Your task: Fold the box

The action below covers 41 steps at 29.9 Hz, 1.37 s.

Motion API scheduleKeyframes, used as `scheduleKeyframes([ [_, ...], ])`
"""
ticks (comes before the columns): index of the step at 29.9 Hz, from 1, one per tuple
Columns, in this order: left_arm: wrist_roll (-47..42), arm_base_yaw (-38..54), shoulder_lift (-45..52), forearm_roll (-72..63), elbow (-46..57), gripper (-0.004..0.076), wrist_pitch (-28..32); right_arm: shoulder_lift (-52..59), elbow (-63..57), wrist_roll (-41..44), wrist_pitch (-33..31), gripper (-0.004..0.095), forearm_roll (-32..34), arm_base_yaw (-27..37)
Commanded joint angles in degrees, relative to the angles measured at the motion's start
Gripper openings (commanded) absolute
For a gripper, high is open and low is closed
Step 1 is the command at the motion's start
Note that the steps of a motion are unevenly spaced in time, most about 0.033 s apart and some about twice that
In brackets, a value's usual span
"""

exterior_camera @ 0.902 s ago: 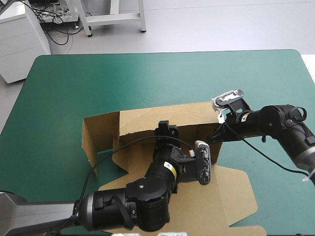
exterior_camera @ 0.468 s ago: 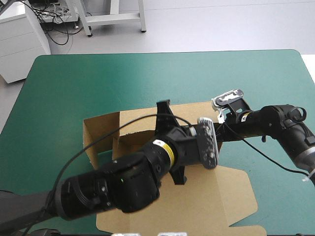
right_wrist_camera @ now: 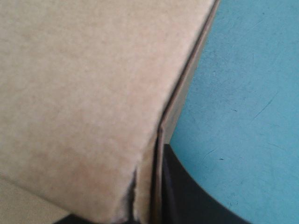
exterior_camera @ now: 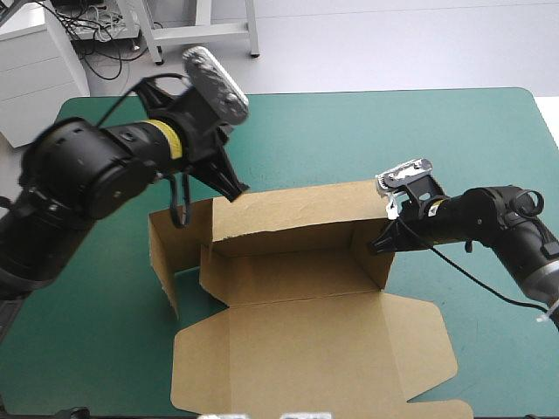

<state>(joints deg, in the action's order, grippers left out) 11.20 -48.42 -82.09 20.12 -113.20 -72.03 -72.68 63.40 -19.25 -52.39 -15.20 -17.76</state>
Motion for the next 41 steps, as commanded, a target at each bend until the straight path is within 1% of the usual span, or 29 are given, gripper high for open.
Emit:
scheduleKeyframes([
  [1,-0.2,6.7,4.5,-3.9,-1.6,-0.0006,-2.3,1.4,1.6,-0.6,0.7,-0.0022,0.4,0.0],
  [5,-0.2,13.2,8.1,-6.9,0.5,-0.0006,-2.3,1.4,1.6,-0.6,0.5,-0.0022,0.4,0.0],
  [8,-0.7,15.5,11.2,-7.8,4.2,-0.0009,-2.3,1.4,1.8,1.5,0.8,-0.0022,0.6,0.0],
  [10,-0.9,15.7,13.0,-7.8,7.6,-0.0009,-2.3,1.2,2.4,3.3,1.4,-0.0022,2.8,0.0],
  [11,-0.9,15.7,14.4,-7.8,9.6,-0.0009,-2.2,0.9,3.3,4.7,1.4,-0.0022,5.0,0.0],
  [14,-0.9,15.7,17.7,-7.7,15.0,-0.0009,-1.9,-0.6,6.9,7.4,-1.4,-0.0022,10.1,0.0],
  [18,-1.6,15.7,22.1,-6.6,19.7,-0.0009,-1.7,-4.3,14.0,7.5,-7.4,-0.0022,12.7,0.0],
  [21,-2.6,15.7,25.0,-6.1,21.5,-0.0009,-1.9,-8.8,20.6,7.9,-12.8,-0.0023,12.7,0.1],
  [24,-3.8,15.7,27.8,-6.1,21.9,-0.0009,-2.0,-13.7,27.8,7.9,-18.4,-0.0023,10.2,1.2],
  [25,-4.2,15.7,28.8,-6.1,21.9,-0.0009,-2.0,-15.4,29.7,7.8,-19.1,-0.0023,9.4,1.9],
  [31,-4.8,15.7,33.0,-7.3,21.9,-0.0009,-2.2,-22.9,35.5,7.8,-19.1,-0.0023,4.3,5.2],
  [41,-5.0,15.7,33.6,-6.8,25.3,-0.0009,-2.2,-35.4,39.8,6.8,-18.3,-0.0023,5.0,6.9],
])
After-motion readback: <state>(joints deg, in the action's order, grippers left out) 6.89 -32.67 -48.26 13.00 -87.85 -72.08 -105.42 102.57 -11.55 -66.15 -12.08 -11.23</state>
